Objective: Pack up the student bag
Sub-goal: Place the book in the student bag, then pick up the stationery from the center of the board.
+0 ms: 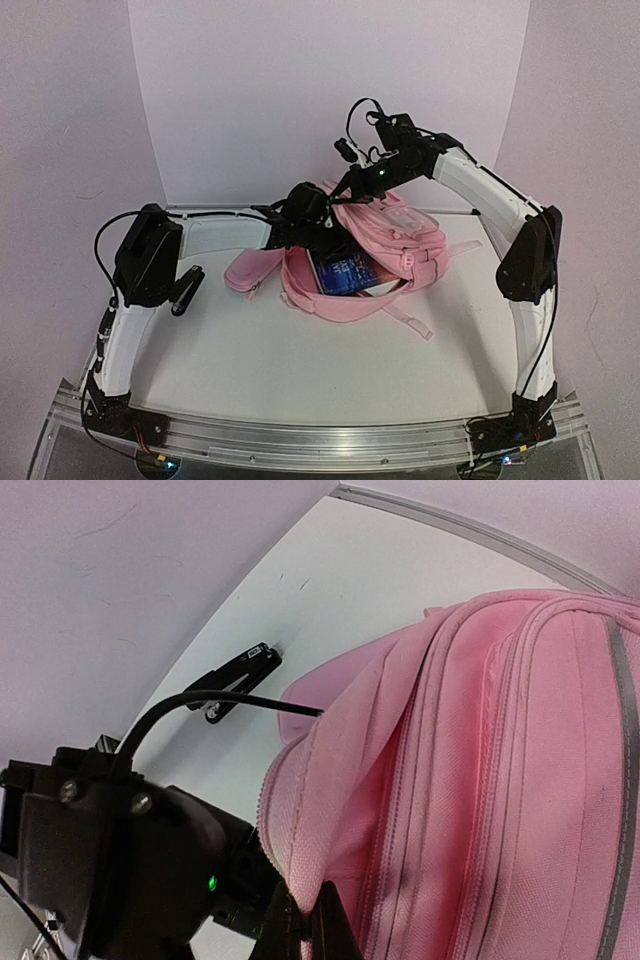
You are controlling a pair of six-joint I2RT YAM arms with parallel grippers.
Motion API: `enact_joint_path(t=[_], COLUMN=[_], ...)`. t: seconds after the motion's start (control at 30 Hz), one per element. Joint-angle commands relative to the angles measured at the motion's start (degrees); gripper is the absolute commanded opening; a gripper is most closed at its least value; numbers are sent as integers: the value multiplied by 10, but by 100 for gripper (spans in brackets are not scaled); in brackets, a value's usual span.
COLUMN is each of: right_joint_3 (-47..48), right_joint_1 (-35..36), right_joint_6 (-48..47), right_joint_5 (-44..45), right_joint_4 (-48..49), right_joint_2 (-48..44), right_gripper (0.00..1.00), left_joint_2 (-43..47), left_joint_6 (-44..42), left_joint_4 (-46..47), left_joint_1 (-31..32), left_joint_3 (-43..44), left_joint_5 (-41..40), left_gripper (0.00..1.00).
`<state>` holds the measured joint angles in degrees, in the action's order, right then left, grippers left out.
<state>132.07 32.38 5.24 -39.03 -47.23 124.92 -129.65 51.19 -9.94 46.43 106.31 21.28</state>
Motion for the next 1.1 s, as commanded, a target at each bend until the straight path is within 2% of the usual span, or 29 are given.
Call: enact_joint_path(t=[0.0, 0.1, 0.27, 0.5, 0.63, 0.8, 0.93, 1.07], right_joint_3=[20, 16, -3, -21, -29, -35, -39, -46], right_joint_1=[5, 3, -1, -7, -8, -9, -9, -9], right_joint_6=[5, 3, -3, -9, -11, -12, -13, -15], right_joint_5=[-43, -42, -39, -38, -39, -39, -38, -37], right_joint_4=[46, 46, 46, 46, 46, 46, 46, 46], right_joint_2=[-43, -45, -53, -62, -64, -65, -65, -70], right_gripper=[0, 0, 0, 0, 0, 0, 0, 0], left_joint_2=[70, 150, 291, 482, 556, 585, 566, 518], left_joint_6=[-47, -40, 1, 150, 236, 285, 290, 251], left_joint_4=[62, 95, 74, 93, 68, 31, 92, 162], left_joint_1=[12, 11, 11, 9, -4, -32, -69, -109], left_joint_3=[-58, -168, -321, -547, -647, -688, -724, -722], left_joint_5=[30, 3, -95, -297, -368, -385, -360, -317], left_gripper=[36, 47, 63, 78, 81, 81, 80, 79])
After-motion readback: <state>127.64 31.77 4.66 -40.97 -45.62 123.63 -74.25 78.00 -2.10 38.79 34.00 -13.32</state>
